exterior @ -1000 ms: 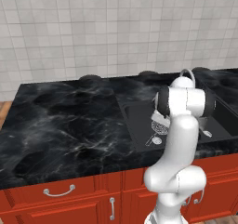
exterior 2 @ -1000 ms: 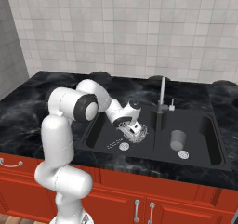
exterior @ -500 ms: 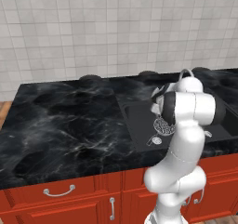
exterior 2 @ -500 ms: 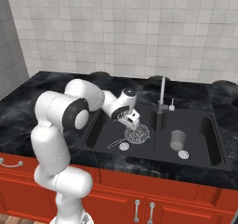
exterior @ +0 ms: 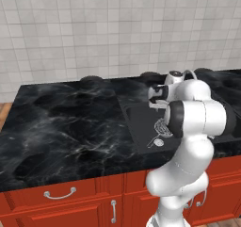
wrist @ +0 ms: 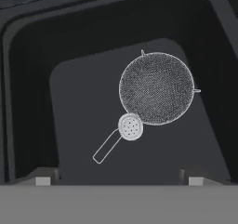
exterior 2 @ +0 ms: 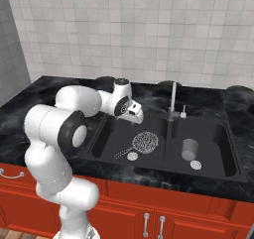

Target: Place the strainer in the left basin and the glass cup in the right basin of the sink.

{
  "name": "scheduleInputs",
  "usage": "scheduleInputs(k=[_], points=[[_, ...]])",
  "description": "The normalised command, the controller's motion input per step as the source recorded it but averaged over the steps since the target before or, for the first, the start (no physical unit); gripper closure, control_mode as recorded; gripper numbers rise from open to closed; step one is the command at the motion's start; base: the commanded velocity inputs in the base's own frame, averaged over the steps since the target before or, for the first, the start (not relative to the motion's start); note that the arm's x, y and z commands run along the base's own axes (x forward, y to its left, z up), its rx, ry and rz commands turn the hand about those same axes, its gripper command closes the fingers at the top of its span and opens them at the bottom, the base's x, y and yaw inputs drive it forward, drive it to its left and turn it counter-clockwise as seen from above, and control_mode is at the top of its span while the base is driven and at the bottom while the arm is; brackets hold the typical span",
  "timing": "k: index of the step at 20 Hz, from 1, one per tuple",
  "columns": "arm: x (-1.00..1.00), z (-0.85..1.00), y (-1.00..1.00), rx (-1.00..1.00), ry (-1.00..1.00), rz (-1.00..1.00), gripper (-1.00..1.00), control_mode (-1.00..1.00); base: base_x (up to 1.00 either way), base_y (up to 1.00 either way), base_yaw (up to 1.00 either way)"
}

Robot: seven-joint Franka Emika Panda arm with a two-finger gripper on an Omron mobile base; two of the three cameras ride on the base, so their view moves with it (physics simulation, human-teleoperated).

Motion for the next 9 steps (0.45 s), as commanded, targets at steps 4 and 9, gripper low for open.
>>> scheduleInputs(k=[4, 9], points=[[-0.01, 0.71, 0.08, -0.15, 0.00, 0.08, -1.00, -1.00, 0.00, 0.00, 0.00], [-0.08, 0.57, 0.01, -0.09, 0.00, 0.08, -1.00, -1.00, 0.00, 0.00, 0.00]])
